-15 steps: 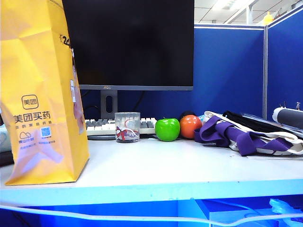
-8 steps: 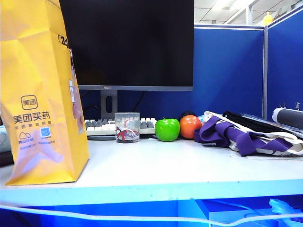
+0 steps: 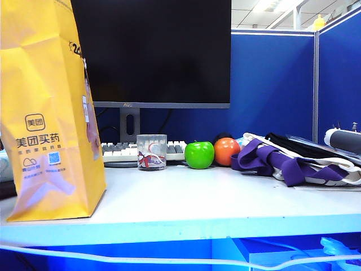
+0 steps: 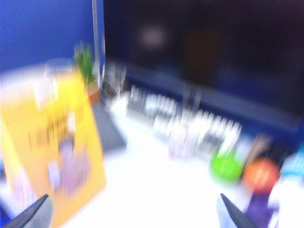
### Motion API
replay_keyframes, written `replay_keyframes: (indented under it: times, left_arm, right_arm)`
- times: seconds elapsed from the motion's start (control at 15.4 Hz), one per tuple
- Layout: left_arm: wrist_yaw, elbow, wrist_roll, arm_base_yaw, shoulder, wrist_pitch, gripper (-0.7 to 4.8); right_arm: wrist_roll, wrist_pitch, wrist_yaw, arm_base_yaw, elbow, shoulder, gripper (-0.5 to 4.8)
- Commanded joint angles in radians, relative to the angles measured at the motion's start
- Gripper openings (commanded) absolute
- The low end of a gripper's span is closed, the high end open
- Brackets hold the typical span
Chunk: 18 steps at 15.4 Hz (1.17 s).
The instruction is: Pick up the Rubik's Cube and throw it into the yellow paper bag.
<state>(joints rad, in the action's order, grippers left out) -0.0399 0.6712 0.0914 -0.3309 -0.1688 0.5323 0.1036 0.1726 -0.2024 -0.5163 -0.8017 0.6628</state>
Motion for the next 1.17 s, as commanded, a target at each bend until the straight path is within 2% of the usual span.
replay_keyframes:
  times: [0.07, 0.2, 0.46, 0.52, 0.59, 0.72, 0.91, 0.98, 1.11, 1.17]
  left_arm:
    - [-0.031, -0.047, -0.092, 0.000, -0.002, -0.025, 4.79]
    - [0.021, -0.068, -0.092, 0.000, -0.003, -0.017, 4.79]
    - [0.028, -0.103, -0.092, 0.000, -0.003, -0.005, 4.79]
    - [0.028, -0.105, -0.092, 0.000, -0.003, 0.015, 3.80]
    - [0.024, -0.105, -0.092, 0.000, -0.003, 0.024, 2.87]
    - [0.012, -0.105, -0.092, 0.000, -0.003, 0.018, 1.16]
    - [0.016, -0.105, -0.092, 0.000, -0.003, 0.012, 1.06]
    - [0.040, -0.105, -0.092, 0.000, -0.003, 0.011, 1.06]
    - [0.053, -0.105, -0.092, 0.000, -0.003, 0.010, 1.07]
    - [0.053, -0.105, -0.092, 0.000, -0.003, 0.013, 1.07]
  right_arm:
    - [-0.026, -0.092, 0.002, 0.000, 0.188, -0.006, 4.79]
    - [-0.026, -0.129, 0.002, 0.000, 0.286, 0.004, 4.79]
    - [-0.077, -0.143, -0.009, 0.000, 0.386, 0.006, 4.79]
    - [-0.116, -0.142, -0.009, 0.000, 0.396, 0.006, 4.79]
    - [-0.125, -0.142, -0.013, 0.000, 0.398, 0.006, 4.19]
    - [-0.131, -0.148, -0.087, 0.000, 0.397, 0.006, 0.54]
    - [-0.145, -0.150, -0.096, 0.000, 0.398, 0.006, -0.03]
    - [-0.145, -0.157, -0.076, 0.000, 0.397, 0.006, -0.01]
    - [-0.144, -0.197, 0.037, 0.001, 0.397, 0.006, 0.01]
    - [-0.145, -0.197, 0.055, 0.001, 0.398, 0.006, 0.01]
